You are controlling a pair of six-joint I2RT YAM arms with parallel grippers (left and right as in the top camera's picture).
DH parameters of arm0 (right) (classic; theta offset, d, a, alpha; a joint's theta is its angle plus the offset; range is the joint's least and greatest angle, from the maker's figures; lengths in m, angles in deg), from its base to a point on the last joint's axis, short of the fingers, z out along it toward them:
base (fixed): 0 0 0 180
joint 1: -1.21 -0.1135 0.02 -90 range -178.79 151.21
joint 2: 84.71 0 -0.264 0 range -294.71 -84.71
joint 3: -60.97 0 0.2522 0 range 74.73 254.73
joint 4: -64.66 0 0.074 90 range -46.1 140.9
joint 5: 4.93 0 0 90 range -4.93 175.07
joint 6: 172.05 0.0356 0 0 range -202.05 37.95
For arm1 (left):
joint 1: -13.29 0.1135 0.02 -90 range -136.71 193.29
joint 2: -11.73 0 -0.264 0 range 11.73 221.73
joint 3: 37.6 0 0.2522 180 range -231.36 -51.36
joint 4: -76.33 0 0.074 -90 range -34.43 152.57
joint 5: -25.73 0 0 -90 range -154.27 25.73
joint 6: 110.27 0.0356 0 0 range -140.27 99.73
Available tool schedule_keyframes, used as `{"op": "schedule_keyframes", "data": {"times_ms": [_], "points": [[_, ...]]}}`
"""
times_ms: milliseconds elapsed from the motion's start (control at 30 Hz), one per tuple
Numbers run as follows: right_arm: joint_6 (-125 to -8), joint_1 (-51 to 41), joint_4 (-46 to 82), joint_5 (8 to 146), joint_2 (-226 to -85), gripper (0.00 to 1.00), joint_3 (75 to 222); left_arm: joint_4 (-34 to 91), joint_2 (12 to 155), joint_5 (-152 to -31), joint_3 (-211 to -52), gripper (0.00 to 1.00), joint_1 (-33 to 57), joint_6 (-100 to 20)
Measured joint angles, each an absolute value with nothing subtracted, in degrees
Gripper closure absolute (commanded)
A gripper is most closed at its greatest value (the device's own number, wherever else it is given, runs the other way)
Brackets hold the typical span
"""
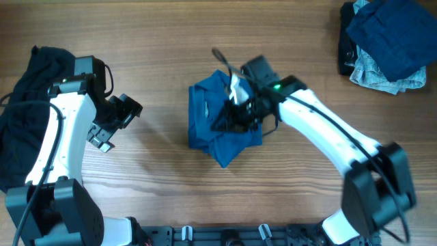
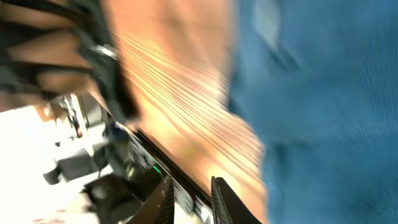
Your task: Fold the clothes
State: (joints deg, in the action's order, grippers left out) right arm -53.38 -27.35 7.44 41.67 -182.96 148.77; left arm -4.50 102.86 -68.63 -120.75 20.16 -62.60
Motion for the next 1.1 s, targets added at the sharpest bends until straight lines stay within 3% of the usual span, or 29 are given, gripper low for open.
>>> {"op": "schedule_keyframes", "data": {"times_ms": [167, 367, 400, 433, 600, 667, 833, 1100], "points": [[-53.8, -24.1, 16.2, 42.9, -181.8, 0.76, 153.4, -4.2, 102.9, -68.6, -120.7, 0.00, 20.2, -62.6], [-54.2, -23.7, 33.6, 38.8, -202.4, 0.72, 153.2, -4.6, 102.9, -68.6, -120.7, 0.00, 20.2, -62.6], [-54.1, -23.7, 35.7, 37.7, -206.4, 0.78, 153.2, -4.7, 102.9, -68.6, -120.7, 0.00, 20.2, -62.6], [-53.8, -23.7, 36.5, 36.4, -208.1, 0.83, 153.2, -4.7, 102.9, -68.6, -120.7, 0.00, 20.2, -62.6], [-53.4, -23.3, 36.4, 33.7, -208.5, 0.82, 153.2, -4.7, 102.9, -68.6, -120.7, 0.00, 20.2, -62.6], [-53.2, -23.3, 35.0, 33.8, -204.0, 0.77, 152.5, -4.7, 102.9, -68.6, -120.7, 0.00, 20.2, -62.6], [-52.4, -23.4, 34.2, 30.4, -188.2, 0.77, 153.4, -4.7, 102.9, -68.6, -120.7, 0.00, 20.2, -62.6], [-48.8, -26.8, 37.0, 22.4, -207.9, 0.81, 146.1, -4.7, 102.9, -68.6, -120.7, 0.00, 20.2, -62.6]]}}
